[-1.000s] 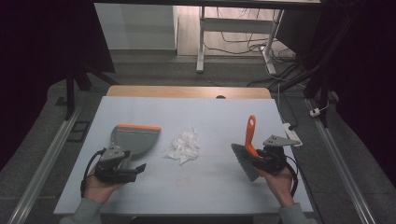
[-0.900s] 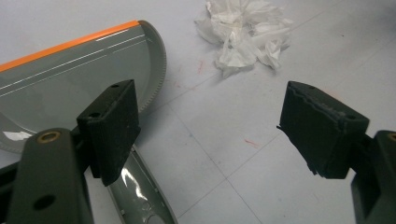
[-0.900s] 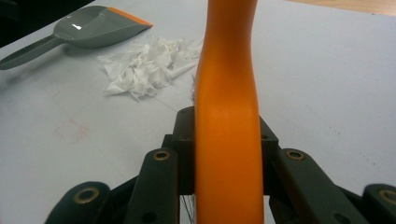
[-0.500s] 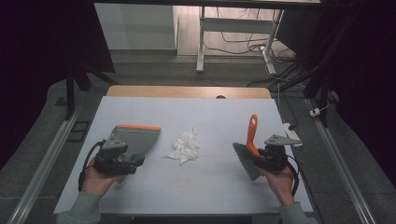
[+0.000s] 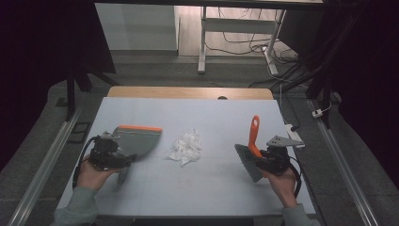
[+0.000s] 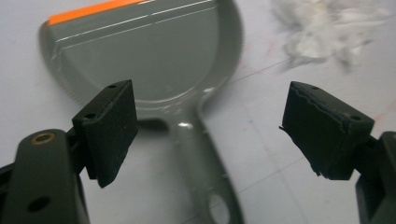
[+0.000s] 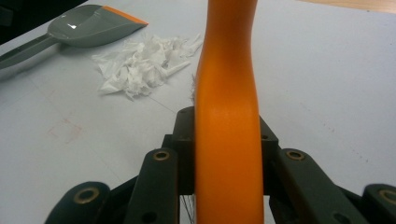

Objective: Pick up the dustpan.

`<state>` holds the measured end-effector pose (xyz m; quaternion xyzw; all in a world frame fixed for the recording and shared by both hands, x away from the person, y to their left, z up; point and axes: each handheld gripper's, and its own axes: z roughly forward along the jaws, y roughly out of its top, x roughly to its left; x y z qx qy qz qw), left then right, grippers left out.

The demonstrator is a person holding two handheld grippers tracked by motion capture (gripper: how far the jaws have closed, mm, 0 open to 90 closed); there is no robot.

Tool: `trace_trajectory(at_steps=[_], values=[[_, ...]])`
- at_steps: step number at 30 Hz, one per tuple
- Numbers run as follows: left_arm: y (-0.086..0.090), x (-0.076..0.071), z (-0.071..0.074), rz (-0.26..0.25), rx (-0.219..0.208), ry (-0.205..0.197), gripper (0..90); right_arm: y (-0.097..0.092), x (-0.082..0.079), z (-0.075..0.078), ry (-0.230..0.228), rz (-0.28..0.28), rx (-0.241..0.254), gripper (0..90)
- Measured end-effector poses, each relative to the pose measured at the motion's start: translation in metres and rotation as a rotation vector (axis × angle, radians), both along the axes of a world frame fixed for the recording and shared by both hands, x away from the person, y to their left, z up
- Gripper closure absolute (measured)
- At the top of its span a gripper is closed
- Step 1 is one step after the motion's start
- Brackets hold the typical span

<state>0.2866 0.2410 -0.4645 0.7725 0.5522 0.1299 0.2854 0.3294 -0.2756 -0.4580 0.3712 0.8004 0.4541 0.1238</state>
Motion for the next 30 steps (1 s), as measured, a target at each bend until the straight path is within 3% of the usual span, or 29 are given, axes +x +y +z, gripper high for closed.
trace_trajectory(at_steps=[6, 12, 21, 30], values=[[-0.002, 0.005, -0.015, 0.024, 0.023, 0.062, 17.3, 0.003, 0.001, -0.002, 0.005, 0.006, -0.011, 70.3], [-0.004, 0.008, -0.028, 0.038, 0.002, 0.112, 15.2, 0.002, 0.001, -0.002, 0.008, 0.006, -0.01, 70.3], [-0.004, 0.011, -0.04, 0.044, 0.0, 0.137, 15.0, 0.003, 0.001, -0.003, 0.008, 0.01, -0.015, 70.3], [-0.002, 0.014, -0.048, 0.068, -0.003, 0.131, 17.5, 0.004, 0.001, -0.004, 0.011, 0.012, -0.019, 70.3]])
